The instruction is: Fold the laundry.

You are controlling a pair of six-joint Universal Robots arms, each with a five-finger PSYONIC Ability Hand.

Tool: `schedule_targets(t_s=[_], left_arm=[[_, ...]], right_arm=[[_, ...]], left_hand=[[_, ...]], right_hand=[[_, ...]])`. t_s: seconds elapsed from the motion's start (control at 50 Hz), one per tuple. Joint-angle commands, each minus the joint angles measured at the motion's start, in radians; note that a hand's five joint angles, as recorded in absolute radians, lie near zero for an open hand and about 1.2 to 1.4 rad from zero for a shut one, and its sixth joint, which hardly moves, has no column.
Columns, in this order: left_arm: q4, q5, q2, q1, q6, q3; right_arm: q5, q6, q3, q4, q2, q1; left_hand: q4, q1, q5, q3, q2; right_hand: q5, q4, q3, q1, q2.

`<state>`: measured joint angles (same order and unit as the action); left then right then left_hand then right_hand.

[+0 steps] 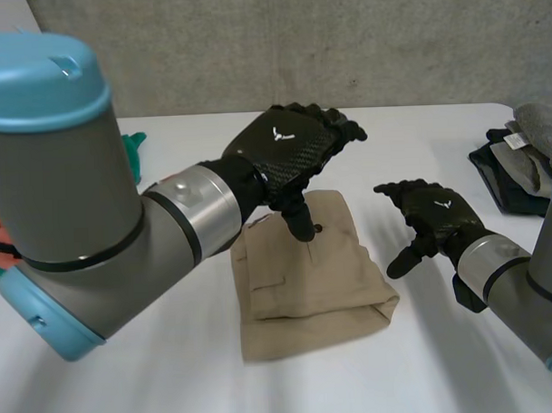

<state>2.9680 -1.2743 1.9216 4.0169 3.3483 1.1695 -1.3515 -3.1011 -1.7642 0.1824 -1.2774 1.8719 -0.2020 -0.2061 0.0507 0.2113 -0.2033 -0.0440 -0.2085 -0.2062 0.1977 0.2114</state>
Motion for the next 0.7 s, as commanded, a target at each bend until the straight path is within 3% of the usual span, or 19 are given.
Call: schedule_targets(t_s=[0.02,0.14,0.32,0.44,0.7], left_arm=[[-0.029,0.023,-0.013,0.014,-0.027,-0.034],[-0.033,0.024,-0.026,0.021,-0.047,-0.028],[-0.030,0.023,-0.027,0.024,-0.052,-0.007],[-0.030,0.021,-0.029,0.028,-0.050,-0.002],[-0.029,0.027,-0.038,0.048,-0.052,0.029]], right_arm=[[-0.075,0.196,-0.106,0.022,-0.089,0.193],[-0.122,0.330,-0.222,0.171,-0.056,0.363],[-0.265,0.466,-0.259,0.475,0.102,0.418],[-0.271,0.495,-0.235,0.618,0.187,0.431],[-0.279,0.519,-0.141,0.718,0.300,0.429]], left_hand=[[0.027,0.032,-0.051,-0.037,0.029],[0.027,0.032,-0.051,-0.037,0.029],[0.027,0.032,-0.051,-0.037,0.029],[0.027,0.032,-0.051,-0.037,0.029],[0.027,0.032,-0.051,-0.037,0.029]], right_hand=[[0.044,0.034,0.032,-0.023,-0.037],[0.044,0.034,0.032,-0.023,-0.037],[0.044,0.034,0.032,-0.023,-0.037],[0.044,0.034,0.032,-0.023,-0.037],[0.035,0.025,0.023,-0.015,-0.028]])
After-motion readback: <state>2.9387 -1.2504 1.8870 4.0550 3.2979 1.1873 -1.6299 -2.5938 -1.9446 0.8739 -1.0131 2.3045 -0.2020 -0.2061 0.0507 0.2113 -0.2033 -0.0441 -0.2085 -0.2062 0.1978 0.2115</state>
